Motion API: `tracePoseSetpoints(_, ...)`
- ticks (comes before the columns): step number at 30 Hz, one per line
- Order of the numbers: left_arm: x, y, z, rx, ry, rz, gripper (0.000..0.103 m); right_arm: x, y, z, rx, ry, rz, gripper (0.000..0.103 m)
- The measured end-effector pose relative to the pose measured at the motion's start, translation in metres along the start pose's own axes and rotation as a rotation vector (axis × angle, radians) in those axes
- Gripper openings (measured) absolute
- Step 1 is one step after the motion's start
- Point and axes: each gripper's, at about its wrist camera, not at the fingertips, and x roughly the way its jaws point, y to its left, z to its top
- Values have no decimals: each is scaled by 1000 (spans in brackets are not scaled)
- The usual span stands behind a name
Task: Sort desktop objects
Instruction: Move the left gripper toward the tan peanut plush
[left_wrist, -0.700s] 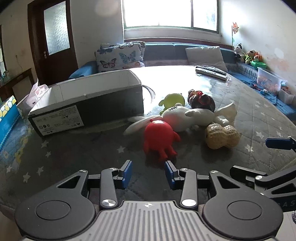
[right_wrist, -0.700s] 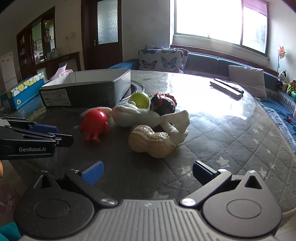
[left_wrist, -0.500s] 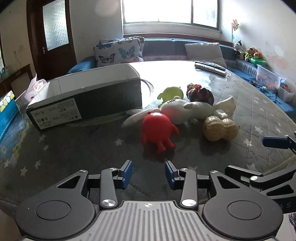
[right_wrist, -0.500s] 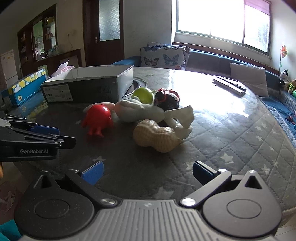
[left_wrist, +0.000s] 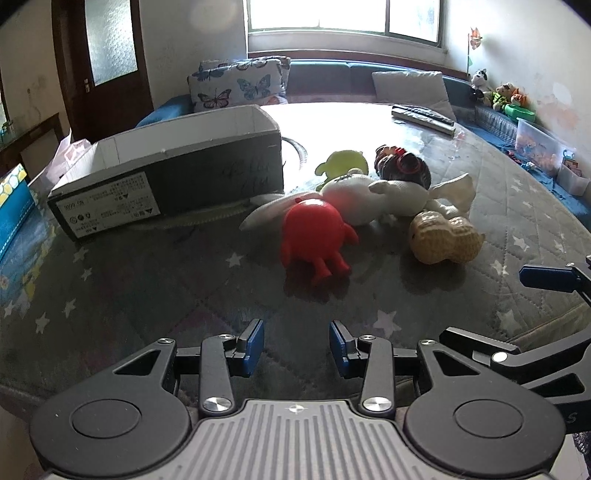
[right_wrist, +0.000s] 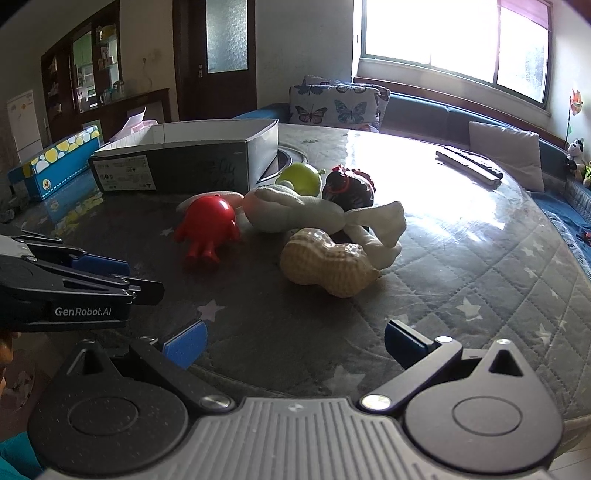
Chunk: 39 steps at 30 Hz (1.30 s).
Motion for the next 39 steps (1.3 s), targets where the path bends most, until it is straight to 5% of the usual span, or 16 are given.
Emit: tracePoseSetpoints(39, 10, 2, 5, -20, 31, -8, 40, 15, 1, 3, -11, 43, 41, 103)
